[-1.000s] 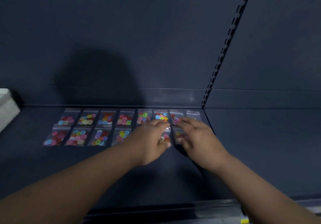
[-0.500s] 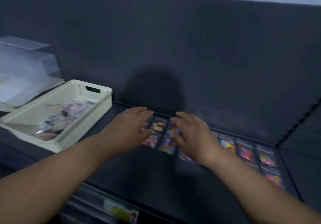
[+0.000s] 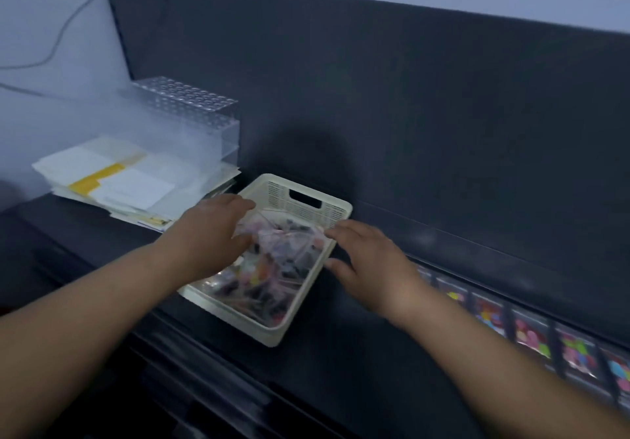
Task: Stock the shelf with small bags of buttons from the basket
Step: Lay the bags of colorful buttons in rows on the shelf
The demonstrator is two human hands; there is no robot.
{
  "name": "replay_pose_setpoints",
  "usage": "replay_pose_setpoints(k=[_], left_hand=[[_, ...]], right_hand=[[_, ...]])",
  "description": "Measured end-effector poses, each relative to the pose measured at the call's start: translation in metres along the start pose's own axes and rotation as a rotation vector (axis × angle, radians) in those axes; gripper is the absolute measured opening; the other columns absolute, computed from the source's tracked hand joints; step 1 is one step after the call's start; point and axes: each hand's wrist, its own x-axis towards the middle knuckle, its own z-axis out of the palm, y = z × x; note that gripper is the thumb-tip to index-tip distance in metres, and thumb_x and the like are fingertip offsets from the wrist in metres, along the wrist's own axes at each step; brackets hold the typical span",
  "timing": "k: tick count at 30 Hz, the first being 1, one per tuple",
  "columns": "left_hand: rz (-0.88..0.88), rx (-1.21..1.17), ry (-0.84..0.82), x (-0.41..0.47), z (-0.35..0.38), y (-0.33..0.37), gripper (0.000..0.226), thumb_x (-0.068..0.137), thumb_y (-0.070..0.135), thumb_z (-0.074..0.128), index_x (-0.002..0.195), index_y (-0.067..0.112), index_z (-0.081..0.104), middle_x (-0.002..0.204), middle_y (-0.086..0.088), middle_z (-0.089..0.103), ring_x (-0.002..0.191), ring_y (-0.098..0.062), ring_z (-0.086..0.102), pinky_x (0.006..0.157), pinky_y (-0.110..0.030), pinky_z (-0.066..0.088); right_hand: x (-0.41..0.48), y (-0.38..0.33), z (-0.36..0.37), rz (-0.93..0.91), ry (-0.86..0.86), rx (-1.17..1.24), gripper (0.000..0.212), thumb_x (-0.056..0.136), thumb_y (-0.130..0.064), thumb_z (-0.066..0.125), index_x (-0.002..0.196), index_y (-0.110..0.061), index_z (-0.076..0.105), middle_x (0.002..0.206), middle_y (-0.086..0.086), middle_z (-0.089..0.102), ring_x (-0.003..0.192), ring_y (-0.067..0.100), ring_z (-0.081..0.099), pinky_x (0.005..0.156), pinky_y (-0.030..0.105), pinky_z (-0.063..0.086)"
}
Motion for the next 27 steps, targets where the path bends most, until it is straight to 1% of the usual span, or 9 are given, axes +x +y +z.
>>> replay_pose_setpoints(k=[4, 7, 11, 14, 18, 20, 22, 24, 27], left_hand=[[-0.008, -0.017, -0.042, 0.011, 0.007, -0.046, 0.059, 0.09, 0.039, 0.056, 0.142, 0.019, 0.037, 0.144, -0.003, 0.041, 0.129, -0.022, 0.041, 0.103, -0.032, 0.033], [0.008, -0.072, -0.081, 0.019, 0.012, -0.065, 0.058, 0.09, 0.042, 0.053, 0.141, 0.018, 0.038, 0.142, -0.003, 0.043, 0.126, -0.021, 0.044, 0.1, -0.031, 0.035], [0.044, -0.143, -0.133, 0.027, 0.021, -0.08, 0.063, 0.093, 0.041, 0.049, 0.148, 0.019, 0.026, 0.149, -0.003, 0.036, 0.132, -0.021, 0.039, 0.105, -0.033, 0.036], [0.071, -0.189, -0.147, 0.032, 0.027, -0.084, 0.063, 0.095, 0.038, 0.047, 0.149, 0.02, 0.021, 0.15, -0.003, 0.033, 0.133, -0.02, 0.038, 0.105, -0.033, 0.035], [0.103, -0.231, -0.161, 0.039, 0.028, -0.087, 0.056, 0.096, 0.034, 0.046, 0.146, 0.022, 0.025, 0.144, -0.003, 0.039, 0.127, -0.019, 0.042, 0.098, -0.028, 0.036], [0.109, -0.25, -0.172, 0.042, 0.027, -0.088, 0.052, 0.096, 0.032, 0.045, 0.145, 0.023, 0.028, 0.143, -0.003, 0.04, 0.126, -0.019, 0.043, 0.097, -0.027, 0.036], [0.102, -0.27, -0.185, 0.042, 0.028, -0.088, 0.054, 0.097, 0.031, 0.045, 0.146, 0.023, 0.026, 0.146, -0.002, 0.038, 0.128, -0.019, 0.041, 0.098, -0.026, 0.035], [0.095, -0.276, -0.193, 0.042, 0.029, -0.089, 0.059, 0.097, 0.03, 0.044, 0.149, 0.023, 0.019, 0.15, -0.001, 0.032, 0.132, -0.019, 0.038, 0.1, -0.025, 0.032], [0.093, -0.284, -0.188, 0.043, 0.031, -0.09, 0.06, 0.096, 0.029, 0.045, 0.15, 0.022, 0.018, 0.152, -0.001, 0.031, 0.133, -0.019, 0.037, 0.102, -0.026, 0.031]], right_hand=[[0.034, -0.031, 0.015, -0.004, -0.041, 0.053, 0.05, 0.088, -0.024, 0.057, 0.137, -0.019, 0.045, 0.143, 0.001, 0.041, 0.13, 0.021, 0.037, 0.106, 0.023, 0.025], [0.057, -0.048, 0.026, 0.028, -0.091, 0.081, 0.051, 0.087, -0.025, 0.06, 0.136, -0.019, 0.047, 0.138, 0.0, 0.045, 0.126, 0.019, 0.041, 0.101, 0.02, 0.03], [0.087, -0.06, 0.039, 0.093, -0.135, 0.129, 0.049, 0.084, -0.022, 0.061, 0.132, -0.019, 0.051, 0.133, 0.001, 0.051, 0.121, 0.019, 0.049, 0.101, 0.025, 0.038], [0.115, -0.061, 0.041, 0.167, -0.163, 0.156, 0.048, 0.085, -0.021, 0.063, 0.132, -0.023, 0.05, 0.132, -0.001, 0.052, 0.116, 0.018, 0.053, 0.091, 0.02, 0.039], [0.153, -0.057, 0.052, 0.234, -0.23, 0.191, 0.055, 0.084, -0.015, 0.065, 0.135, -0.024, 0.047, 0.135, -0.001, 0.052, 0.12, 0.018, 0.052, 0.098, 0.026, 0.042], [0.166, -0.054, 0.063, 0.281, -0.28, 0.219, 0.056, 0.081, -0.012, 0.067, 0.133, -0.024, 0.05, 0.132, -0.002, 0.053, 0.118, 0.018, 0.053, 0.096, 0.025, 0.042], [0.175, -0.051, 0.076, 0.3, -0.316, 0.25, 0.046, 0.074, -0.013, 0.071, 0.115, -0.029, 0.056, 0.115, -0.002, 0.058, 0.105, 0.015, 0.057, 0.086, 0.021, 0.041], [0.18, -0.049, 0.085, 0.283, -0.328, 0.28, 0.039, 0.069, -0.017, 0.072, 0.098, -0.033, 0.051, 0.096, -0.006, 0.055, 0.088, 0.012, 0.054, 0.075, 0.019, 0.038], [0.181, -0.05, 0.088, 0.275, -0.343, 0.29, 0.02, 0.073, -0.016, 0.072, 0.08, -0.027, 0.057, 0.082, -0.007, 0.056, 0.076, 0.012, 0.054, 0.063, 0.017, 0.038]])
